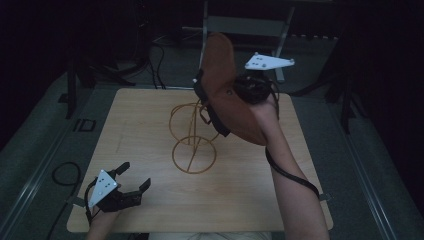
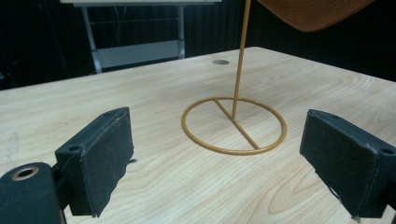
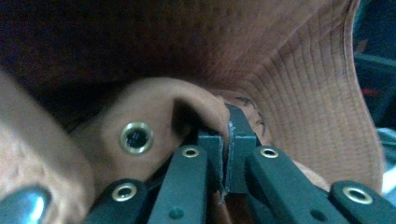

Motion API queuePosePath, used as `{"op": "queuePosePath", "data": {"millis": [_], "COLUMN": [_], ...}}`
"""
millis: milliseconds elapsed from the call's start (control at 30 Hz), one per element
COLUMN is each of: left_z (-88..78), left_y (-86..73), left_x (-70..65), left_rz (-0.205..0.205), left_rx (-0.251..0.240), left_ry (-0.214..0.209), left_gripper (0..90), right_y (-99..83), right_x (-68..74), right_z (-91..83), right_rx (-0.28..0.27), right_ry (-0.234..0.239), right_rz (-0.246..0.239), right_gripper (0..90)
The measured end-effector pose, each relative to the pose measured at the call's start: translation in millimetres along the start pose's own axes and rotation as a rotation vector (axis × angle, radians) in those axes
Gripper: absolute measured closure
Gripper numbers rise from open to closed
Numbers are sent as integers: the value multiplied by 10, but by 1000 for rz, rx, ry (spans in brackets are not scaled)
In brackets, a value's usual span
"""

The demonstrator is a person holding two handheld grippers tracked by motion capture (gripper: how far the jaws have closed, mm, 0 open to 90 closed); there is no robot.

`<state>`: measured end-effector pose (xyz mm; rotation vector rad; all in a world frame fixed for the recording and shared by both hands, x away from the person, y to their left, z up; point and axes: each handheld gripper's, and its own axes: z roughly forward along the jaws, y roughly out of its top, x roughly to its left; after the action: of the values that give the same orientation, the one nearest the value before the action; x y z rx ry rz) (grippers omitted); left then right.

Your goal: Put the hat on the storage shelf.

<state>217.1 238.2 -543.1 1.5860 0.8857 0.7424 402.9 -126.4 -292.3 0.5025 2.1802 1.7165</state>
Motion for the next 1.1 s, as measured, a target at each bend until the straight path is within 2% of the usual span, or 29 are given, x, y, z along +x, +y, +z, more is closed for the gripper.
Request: {"op": "queuePosePath", "data": {"millis": [167, 333, 400, 500, 600, 633, 667, 700, 733, 800, 833, 867, 900, 1000, 1033, 1100], "left_z": [10, 10, 6, 1, 13, 19, 24, 24, 29, 27, 27, 27, 24, 24, 23, 21], "left_y": [-26, -54, -59, -68, -80, -84, -87, -87, -91, -90, -90, -90, -93, -102, -104, -107], "left_x": [-9, 12, 18, 25, 30, 30, 30, 30, 29, 23, 23, 23, 27, 39, 43, 48], "left_rz": [14, -19, -22, -34, -41, -46, -45, -45, -47, -47, -47, -47, -49, -58, -61, -67], "left_rx": [8, 2, 0, -3, 3, 6, 9, 9, 10, 8, 8, 8, 6, 8, 7, 5], "left_ry": [-4, -9, -7, -11, -19, -24, -24, -24, -28, -27, -27, -27, -24, -23, -25, -23], "left_gripper": [104, 104, 104, 104, 104, 104, 104, 104, 104, 104, 104, 104, 104, 104, 104, 104], "right_y": [-13, -112, -193, -271, -259, -260, -263, -263, -273, -296, -296, -308, -318, -301, -291, -266], "right_x": [76, 195, 227, 248, 272, 282, 296, 296, 314, 345, 345, 361, 382, 396, 391, 387], "right_z": [302, 619, 741, 843, 878, 890, 905, 905, 952, 998, 998, 1013, 1028, 1003, 986, 939], "right_rx": [76, 175, 213, 226, 223, 225, 227, 227, 242, 260, 260, 265, 261, 245, 243, 217], "right_ry": [52, 82, 73, 75, 73, 73, 77, 77, 73, 70, 70, 69, 77, 72, 92, 119], "right_rz": [0, -25, -35, -33, -31, -40, -44, -44, -40, -56, -56, -62, -63, -61, -60, -50], "right_gripper": [869, 866, 856, 844, 812, 778, 685, 685, 539, 466, 466, 412, 352, 256, 201, 182]}}
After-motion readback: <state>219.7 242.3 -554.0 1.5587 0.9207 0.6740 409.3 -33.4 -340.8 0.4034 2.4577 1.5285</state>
